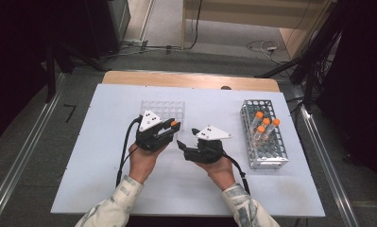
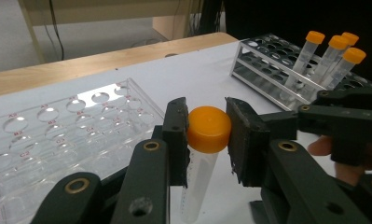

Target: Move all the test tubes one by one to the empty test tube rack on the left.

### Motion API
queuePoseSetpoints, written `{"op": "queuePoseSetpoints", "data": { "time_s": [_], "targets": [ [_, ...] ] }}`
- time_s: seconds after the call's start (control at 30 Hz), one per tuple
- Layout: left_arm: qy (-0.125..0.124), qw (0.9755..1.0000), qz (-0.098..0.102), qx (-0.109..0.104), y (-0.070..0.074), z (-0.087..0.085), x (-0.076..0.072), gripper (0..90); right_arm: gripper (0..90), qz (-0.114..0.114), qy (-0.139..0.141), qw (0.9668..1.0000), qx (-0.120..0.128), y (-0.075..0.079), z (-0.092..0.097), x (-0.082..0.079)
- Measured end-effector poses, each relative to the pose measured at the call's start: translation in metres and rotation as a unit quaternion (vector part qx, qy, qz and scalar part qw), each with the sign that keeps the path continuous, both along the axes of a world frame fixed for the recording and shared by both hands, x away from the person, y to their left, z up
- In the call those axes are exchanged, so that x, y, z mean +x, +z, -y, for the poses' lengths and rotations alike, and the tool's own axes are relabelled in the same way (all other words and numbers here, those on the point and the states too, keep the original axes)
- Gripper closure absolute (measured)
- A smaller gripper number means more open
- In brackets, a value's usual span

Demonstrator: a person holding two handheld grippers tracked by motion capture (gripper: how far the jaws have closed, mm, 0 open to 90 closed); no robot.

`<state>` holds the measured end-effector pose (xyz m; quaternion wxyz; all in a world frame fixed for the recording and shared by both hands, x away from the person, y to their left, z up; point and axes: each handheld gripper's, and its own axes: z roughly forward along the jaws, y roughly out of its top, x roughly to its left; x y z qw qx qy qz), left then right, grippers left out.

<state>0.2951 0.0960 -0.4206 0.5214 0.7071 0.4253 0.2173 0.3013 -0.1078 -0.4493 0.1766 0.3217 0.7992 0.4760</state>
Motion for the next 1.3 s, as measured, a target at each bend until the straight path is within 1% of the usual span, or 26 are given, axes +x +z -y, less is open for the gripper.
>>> {"op": "queuePoseSetpoints", "data": {
  "time_s": [0.03,0.1,0.13,0.17,0.2,0.23,0.27,0.3,0.37,0.4,0.53,0.57,0.63,0.67,0.73,0.8,0.87,0.93,1.03,1.13,1.3],
  "targets": [
    [0.001,1.0,0.001,0.0,0.001,0.0,0.001,70.2,27.2,0.0,0.0,1.0,0.0,0.0,0.0,0.0],
    [0.003,1.0,0.003,0.0,0.003,0.0,0.003,70.2,25.0,-0.004,-0.005,1.0,0.003,0.001,0.008,-0.001],
    [0.003,1.0,0.004,0.0,0.004,0.0,0.004,70.2,23.3,-0.005,-0.009,0.9999,0.004,0.002,0.016,-0.002],
    [0.004,1.0,0.006,0.002,0.005,0.0,0.005,70.2,23.3,-0.005,-0.009,0.9999,0.004,0.002,0.016,-0.002],
    [0.006,1.0,0.007,0.001,0.006,0.001,0.007,70.2,21.8,-0.011,-0.011,0.9999,0.003,0.003,0.025,-0.004],
    [0.007,0.9999,0.007,0.003,0.006,0.002,0.008,70.2,21.8,-0.011,-0.011,0.9999,0.003,0.003,0.025,-0.004],
    [0.008,0.9999,0.007,0.005,0.007,0.002,0.009,70.2,21.0,-0.017,-0.011,0.9998,0.003,0.002,0.03,-0.005],
    [0.008,0.9999,0.007,0.004,0.008,0.003,0.011,70.2,19.3,-0.026,-0.009,0.9996,0.003,0.001,0.039,-0.006],
    [0.012,0.9999,0.009,0.005,0.011,0.004,0.015,70.2,18.1,-0.03,-0.012,0.9995,0.004,0.0,0.048,-0.01],
    [0.014,0.9998,0.011,0.004,0.012,0.005,0.017,70.2,18.1,-0.03,-0.012,0.9995,0.004,0.0,0.048,-0.01],
    [0.019,0.9996,0.015,0.014,0.017,0.01,0.025,70.3,14.5,-0.042,-0.012,0.999,0.002,-0.005,0.062,-0.016],
    [0.019,0.9996,0.016,0.015,0.019,0.011,0.027,70.2,11.2,-0.055,-0.006,0.9985,0.001,-0.007,0.067,-0.019],
    [0.02,0.9995,0.021,0.016,0.022,0.014,0.03,70.2,8.7,-0.061,0.001,0.9981,-0.006,-0.01,0.069,-0.022],
    [0.021,0.9994,0.023,0.016,0.023,0.015,0.032,70.2,8.7,-0.061,0.001,0.9981,-0.006,-0.01,0.069,-0.022],
    [0.025,0.9992,0.025,0.016,0.026,0.015,0.036,70.2,7.3,-0.063,0.007,0.9979,-0.014,-0.011,0.07,-0.026],
    [0.029,0.9991,0.026,0.016,0.028,0.015,0.04,70.2,6.0,-0.065,0.017,0.9976,-0.015,-0.012,0.072,-0.03],
    [0.033,0.9989,0.028,0.018,0.029,0.015,0.043,70.2,6.1,-0.066,0.019,0.9975,-0.019,-0.012,0.072,-0.034],
    [0.035,0.9989,0.028,0.016,0.031,0.015,0.047,70.2,6.1,-0.063,0.024,0.9976,-0.017,-0.011,0.073,-0.037],
    [0.038,0.9987,0.03,0.013,0.032,0.015,0.051,70.2,6.1,-0.062,0.023,0.9977,-0.015,-0.011,0.074,-0.039],
    [0.041,0.9985,0.034,0.016,0.037,0.014,0.054,70.2,6.2,-0.06,0.022,0.9979,-0.015,-0.011,0.075,-0.039],
    [0.041,0.9984,0.037,0.012,0.043,0.015,0.059,70.3,6.5,-0.058,0.018,0.9981,-0.011,-0.011,0.078,-0.04]
  ]
}}
